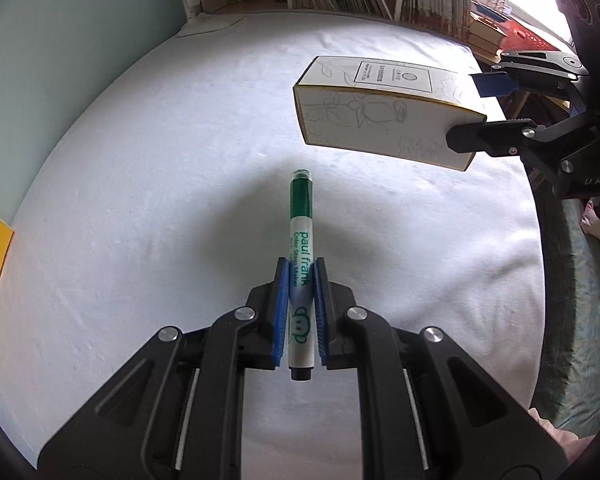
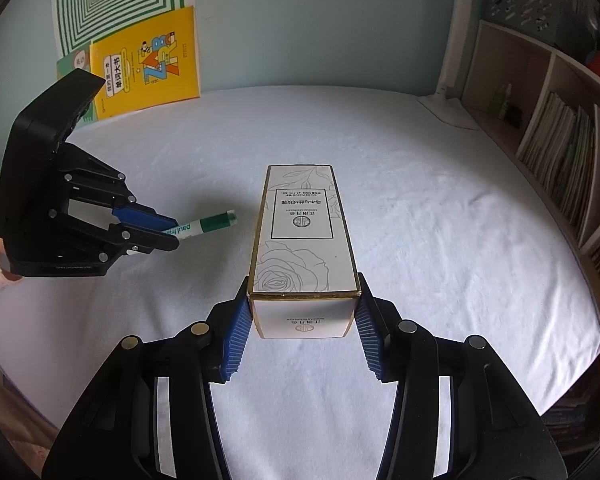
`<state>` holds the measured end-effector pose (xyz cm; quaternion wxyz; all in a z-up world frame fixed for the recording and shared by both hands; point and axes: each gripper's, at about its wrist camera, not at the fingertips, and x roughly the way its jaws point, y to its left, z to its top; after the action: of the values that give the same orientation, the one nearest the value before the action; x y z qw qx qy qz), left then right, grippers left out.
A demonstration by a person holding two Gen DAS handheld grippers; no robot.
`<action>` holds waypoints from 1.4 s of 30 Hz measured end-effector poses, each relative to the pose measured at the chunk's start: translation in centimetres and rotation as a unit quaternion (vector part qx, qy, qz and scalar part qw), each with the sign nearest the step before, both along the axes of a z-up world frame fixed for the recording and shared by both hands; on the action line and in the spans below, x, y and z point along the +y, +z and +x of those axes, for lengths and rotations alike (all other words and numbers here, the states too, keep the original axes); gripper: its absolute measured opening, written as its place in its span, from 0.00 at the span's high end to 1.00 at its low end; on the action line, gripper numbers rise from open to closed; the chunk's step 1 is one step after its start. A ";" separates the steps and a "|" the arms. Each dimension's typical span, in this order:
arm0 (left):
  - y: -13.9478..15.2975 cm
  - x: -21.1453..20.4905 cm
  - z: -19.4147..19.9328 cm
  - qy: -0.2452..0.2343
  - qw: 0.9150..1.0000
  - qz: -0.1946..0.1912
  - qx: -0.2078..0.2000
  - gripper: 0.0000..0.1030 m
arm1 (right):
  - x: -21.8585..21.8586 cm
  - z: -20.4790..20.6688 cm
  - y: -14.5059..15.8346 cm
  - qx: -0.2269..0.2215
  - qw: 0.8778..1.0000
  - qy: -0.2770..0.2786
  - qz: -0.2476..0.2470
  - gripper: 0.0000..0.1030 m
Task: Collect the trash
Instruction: 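Carry the marker and box off the desk over the teal wastebasket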
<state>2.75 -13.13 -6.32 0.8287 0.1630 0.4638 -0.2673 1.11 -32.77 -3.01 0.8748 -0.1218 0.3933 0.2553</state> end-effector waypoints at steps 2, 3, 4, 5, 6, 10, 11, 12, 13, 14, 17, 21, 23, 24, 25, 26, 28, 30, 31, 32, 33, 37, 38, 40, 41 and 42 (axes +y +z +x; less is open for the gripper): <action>0.0 -0.6 -1.0 -0.011 1.000 0.000 0.001 0.90 | -1.0 -1.2 0.1 -0.004 1.000 -0.009 0.000 0.52; 0.1 -0.7 -1.4 -0.017 1.000 -0.001 0.001 0.90 | -1.4 -1.7 0.2 -0.004 1.000 -0.012 0.001 0.52; 0.1 -1.6 -1.7 -0.025 1.000 0.000 0.001 0.90 | -1.9 -2.3 0.3 -0.005 1.000 -0.017 0.002 0.53; 0.1 -2.7 -2.1 -0.032 0.999 0.000 0.000 0.90 | -2.4 -3.0 0.4 -0.007 1.000 -0.023 0.001 0.52; 0.1 -3.4 -2.6 -0.039 0.999 0.000 0.000 0.90 | -2.8 -3.6 0.4 -0.008 1.000 -0.027 0.001 0.52; 0.3 -6.2 -4.7 -0.070 0.998 0.000 -0.007 0.90 | -5.0 -6.3 0.7 -0.012 0.999 -0.051 -0.002 0.52; 0.4 -7.1 -5.3 -0.078 0.997 -0.001 -0.007 0.90 | -5.4 -6.9 0.7 -0.014 0.998 -0.057 -0.003 0.52; 0.4 -7.8 -5.9 -0.087 0.996 -0.002 -0.008 0.90 | -5.9 -7.5 0.7 -0.013 0.998 -0.062 -0.002 0.52; 0.4 -8.7 -6.5 -0.093 0.996 -0.003 -0.008 0.90 | -6.5 -8.3 0.8 -0.015 0.997 -0.071 -0.003 0.52; 0.4 -9.1 -7.1 -0.099 0.995 -0.004 -0.008 0.90 | -7.0 -8.9 0.8 -0.016 0.997 -0.077 -0.004 0.52; 0.2 -11.2 -8.5 -0.119 0.993 -0.006 -0.005 0.90 | -8.5 -10.7 0.9 -0.017 0.995 -0.096 -0.005 0.52; 0.1 -13.5 -10.4 -0.146 0.989 -0.008 -0.003 0.90 | -10.5 -12.9 0.9 -0.017 0.992 -0.124 -0.003 0.52; 0.1 -14.3 -11.6 -0.160 0.987 -0.009 -0.002 0.90 | -11.5 -14.1 0.8 -0.016 0.990 -0.139 0.000 0.52; 0.0 -15.0 -11.9 -0.166 0.986 -0.009 -0.002 0.90 | -12.0 -14.7 0.7 -0.016 0.989 -0.145 0.000 0.52; 0.0 -15.6 -12.4 -0.174 0.985 -0.009 -0.002 0.90 | -12.4 -15.3 0.5 -0.016 0.988 -0.153 0.000 0.52; -0.1 -16.2 -12.8 -0.181 0.983 -0.009 -0.001 0.90 | -12.9 -16.0 0.4 -0.014 0.987 -0.159 0.002 0.52; -0.2 -17.2 -13.8 -0.194 0.981 -0.008 0.000 0.90 | -13.7 -17.2 0.0 -0.012 0.985 -0.170 0.002 0.52; -0.5 -18.1 -14.8 -0.206 0.979 -0.006 0.001 0.90 | -14.5 -18.4 -0.4 -0.008 0.983 -0.182 0.005 0.52; -0.7 -18.6 -15.2 -0.212 0.977 -0.005 0.003 0.90 | -14.9 -19.0 -0.6 -0.007 0.982 -0.188 0.005 0.52; -0.8 -19.0 -15.6 -0.217 0.976 -0.005 0.004 0.90 | -15.2 -19.7 -0.8 -0.004 0.981 -0.194 0.005 0.52; -1.0 -19.3 -16.1 -0.222 0.975 -0.004 0.005 0.90 | -15.6 -20.4 -1.1 -0.003 0.980 -0.200 0.006 0.52; -2.0 -20.7 -18.1 -0.241 0.970 0.001 0.011 0.90 | -17.0 -23.0 -2.3 0.009 0.975 -0.224 0.011 0.52; -2.4 -21.1 -18.5 -0.245 0.969 0.002 0.014 0.90 | -17.2 -23.8 -2.8 0.012 0.973 -0.229 0.014 0.52; -3.1 -21.6 -19.4 -0.253 0.967 0.006 0.021 0.90 | -17.7 -25.3 -3.7 0.018 0.971 -0.239 0.017 0.52; -3.6 -21.9 -19.9 -0.256 0.966 0.009 0.025 0.90 | -17.9 -25.9 -4.1 0.021 0.969 -0.244 0.020 0.52; -4.1 -22.2 -20.5 -0.261 0.965 0.011 0.029 0.90 | -18.1 -26.4 -4.6 0.025 0.968 -0.248 0.022 0.52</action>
<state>-17.76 -35.36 -10.45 0.7145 0.2801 0.4319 -0.4738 -25.29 -50.86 -7.58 0.9032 0.0054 0.4272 0.0424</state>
